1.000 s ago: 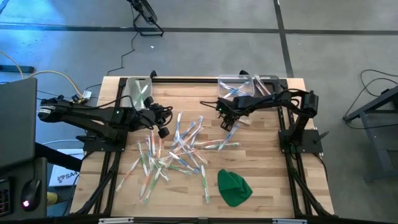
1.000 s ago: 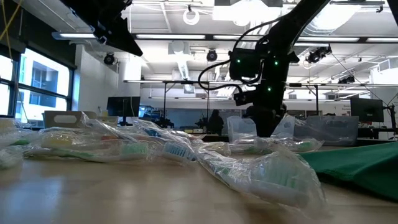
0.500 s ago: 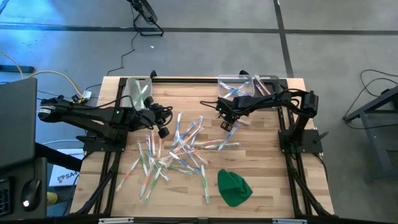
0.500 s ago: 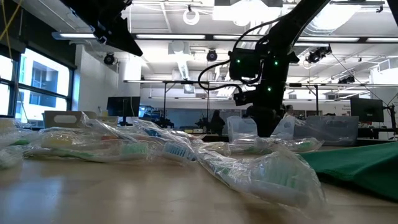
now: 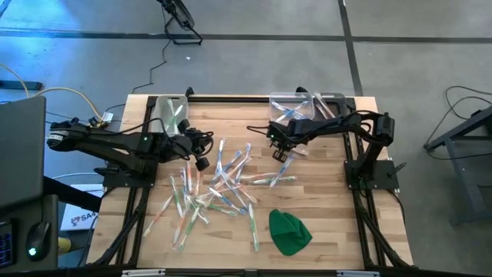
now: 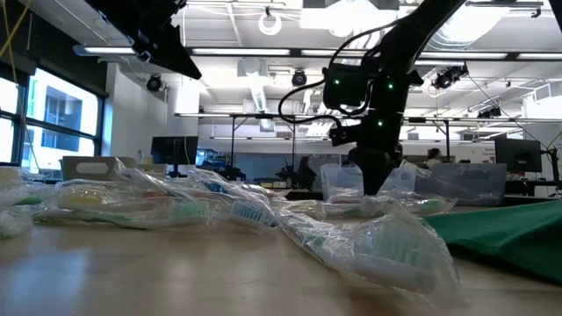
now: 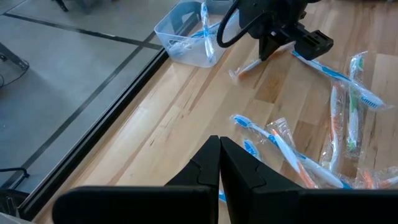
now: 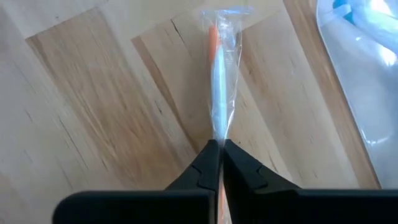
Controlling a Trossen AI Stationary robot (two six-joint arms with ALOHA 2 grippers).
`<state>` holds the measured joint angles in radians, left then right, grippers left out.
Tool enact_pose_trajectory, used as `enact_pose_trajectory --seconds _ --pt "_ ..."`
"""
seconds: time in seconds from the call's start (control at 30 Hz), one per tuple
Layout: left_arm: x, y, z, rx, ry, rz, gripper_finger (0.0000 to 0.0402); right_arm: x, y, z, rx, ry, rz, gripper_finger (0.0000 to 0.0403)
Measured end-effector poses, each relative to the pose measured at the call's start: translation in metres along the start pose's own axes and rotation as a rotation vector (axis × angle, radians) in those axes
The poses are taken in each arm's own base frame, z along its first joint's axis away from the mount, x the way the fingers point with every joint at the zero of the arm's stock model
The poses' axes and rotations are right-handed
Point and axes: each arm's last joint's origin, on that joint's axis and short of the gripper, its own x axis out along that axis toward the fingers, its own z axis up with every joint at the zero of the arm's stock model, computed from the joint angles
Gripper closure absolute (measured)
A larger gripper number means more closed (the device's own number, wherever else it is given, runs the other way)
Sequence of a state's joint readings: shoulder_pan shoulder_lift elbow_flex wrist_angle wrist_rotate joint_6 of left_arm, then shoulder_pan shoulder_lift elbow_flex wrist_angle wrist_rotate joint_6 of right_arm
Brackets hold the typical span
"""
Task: Pick & Place Toothbrushes
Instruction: Put the orange toothbrush into the black bin
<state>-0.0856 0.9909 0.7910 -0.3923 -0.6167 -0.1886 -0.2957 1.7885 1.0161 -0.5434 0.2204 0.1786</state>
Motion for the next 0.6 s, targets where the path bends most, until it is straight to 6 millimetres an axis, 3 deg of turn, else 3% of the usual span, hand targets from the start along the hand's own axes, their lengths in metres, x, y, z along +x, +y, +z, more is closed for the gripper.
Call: enact_pose_trajectory --seconds 0.3,0.6 --pt "0.000 0.000 0.000 0.000 0.000 0.000 0.0396 -0.006 0.009 -0.003 -0.054 -0.016 -0.025 0.0399" --pt "0.000 0.000 0.000 0.000 0.000 0.000 0.0396 -0.047 0.005 0.000 -0.038 -0.152 -0.007 0.0399"
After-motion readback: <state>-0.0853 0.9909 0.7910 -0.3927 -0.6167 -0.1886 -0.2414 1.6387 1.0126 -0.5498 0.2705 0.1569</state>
